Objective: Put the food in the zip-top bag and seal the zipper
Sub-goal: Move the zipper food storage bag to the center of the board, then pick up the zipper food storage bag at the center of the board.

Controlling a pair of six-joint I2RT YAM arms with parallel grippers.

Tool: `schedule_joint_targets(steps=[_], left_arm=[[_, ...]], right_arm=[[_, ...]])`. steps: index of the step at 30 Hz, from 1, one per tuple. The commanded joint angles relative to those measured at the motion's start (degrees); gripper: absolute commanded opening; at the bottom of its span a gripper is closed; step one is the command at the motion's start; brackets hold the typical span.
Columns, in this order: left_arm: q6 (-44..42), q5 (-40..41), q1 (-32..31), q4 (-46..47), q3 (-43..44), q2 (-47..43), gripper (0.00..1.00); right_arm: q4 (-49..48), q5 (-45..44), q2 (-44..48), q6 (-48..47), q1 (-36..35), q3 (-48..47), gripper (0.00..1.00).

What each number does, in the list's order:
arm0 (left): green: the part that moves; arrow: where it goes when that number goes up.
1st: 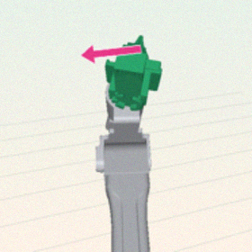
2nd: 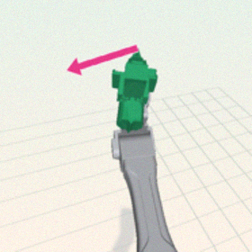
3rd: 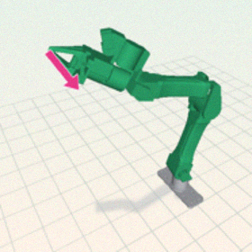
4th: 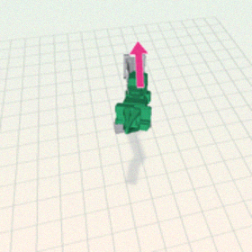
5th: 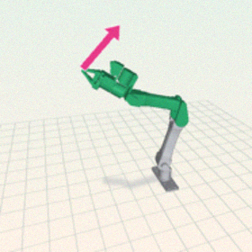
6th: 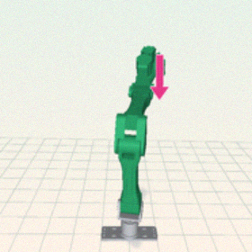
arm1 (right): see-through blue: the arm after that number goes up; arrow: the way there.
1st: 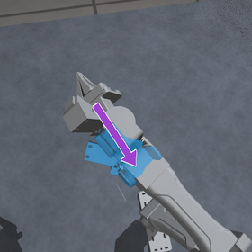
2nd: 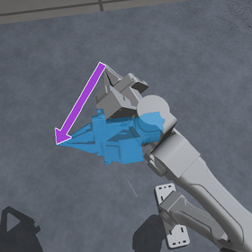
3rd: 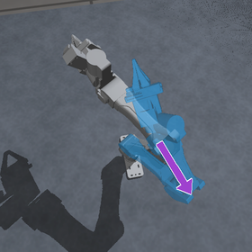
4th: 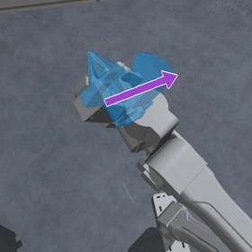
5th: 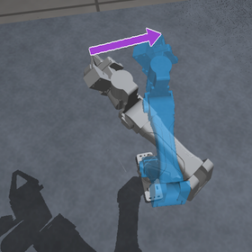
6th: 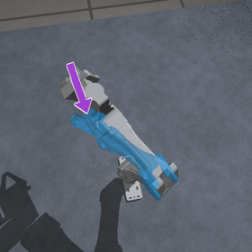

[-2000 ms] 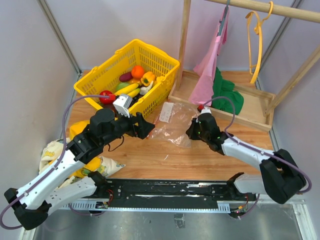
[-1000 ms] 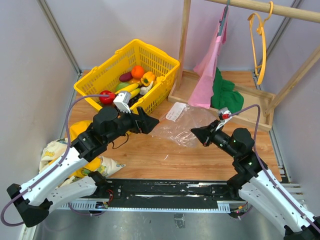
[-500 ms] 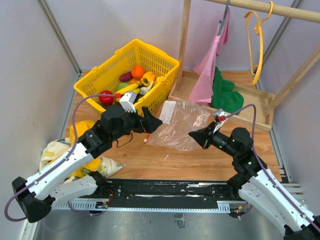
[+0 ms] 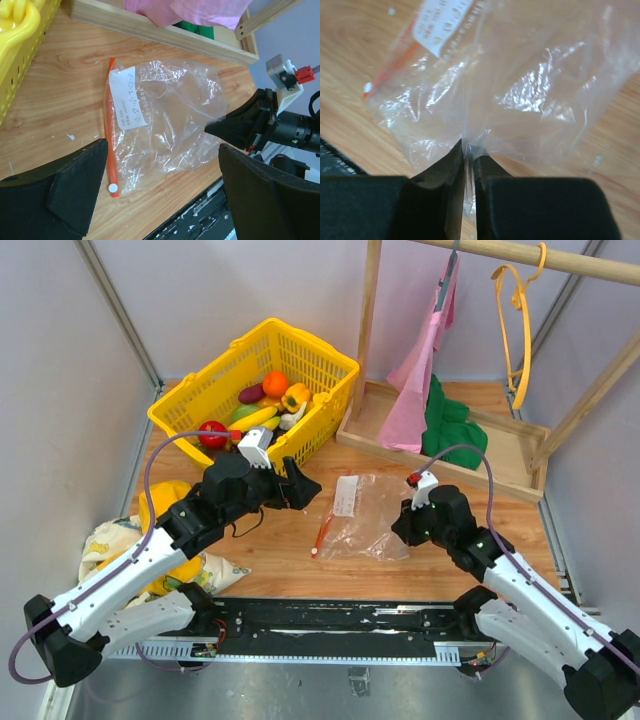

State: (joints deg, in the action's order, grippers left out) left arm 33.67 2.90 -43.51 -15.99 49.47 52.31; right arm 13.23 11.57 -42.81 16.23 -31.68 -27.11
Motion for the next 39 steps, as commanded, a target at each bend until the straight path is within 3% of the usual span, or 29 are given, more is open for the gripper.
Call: schedule_joint_targets(steps=[1, 9, 16, 28, 33, 39], left_arm=[[-1.8, 2.16, 0.26, 0.08, -0.3, -1.25, 0.95], [-2.38, 3.45, 0.26, -0.35, -0.61, -1.82, 0.95], [-2.56, 4.28, 0.26, -0.36, -0.78, -2.29, 0.96], [-2.73, 5.81, 0.26, -0.71, -0.86, -2.99, 0.97], [-2.49, 7.53, 0.26, 0.34, -1.56, -3.48, 0.99], [-1.68, 8.19, 0.26, 0.62, -1.69, -3.79, 0.99]], right_arm=[[10.85, -14.25, -3.86, -1.36, 0.66, -5.84, 0.13], [21.12, -29.91, -11.33, 4.03, 0.93, -13.44, 0.18], [25.4, -34.41, -14.56, 4.07, 0.9, -18.36, 0.43], [29.73, -39.73, -16.26, 2.6, -2.34, -25.77, 0.69], [25.02, -34.73, -19.13, 3.28, -7.92, -27.32, 0.72], [19.64, -36.69, -30.87, 7.45, -17.67, -30.3, 0.8]])
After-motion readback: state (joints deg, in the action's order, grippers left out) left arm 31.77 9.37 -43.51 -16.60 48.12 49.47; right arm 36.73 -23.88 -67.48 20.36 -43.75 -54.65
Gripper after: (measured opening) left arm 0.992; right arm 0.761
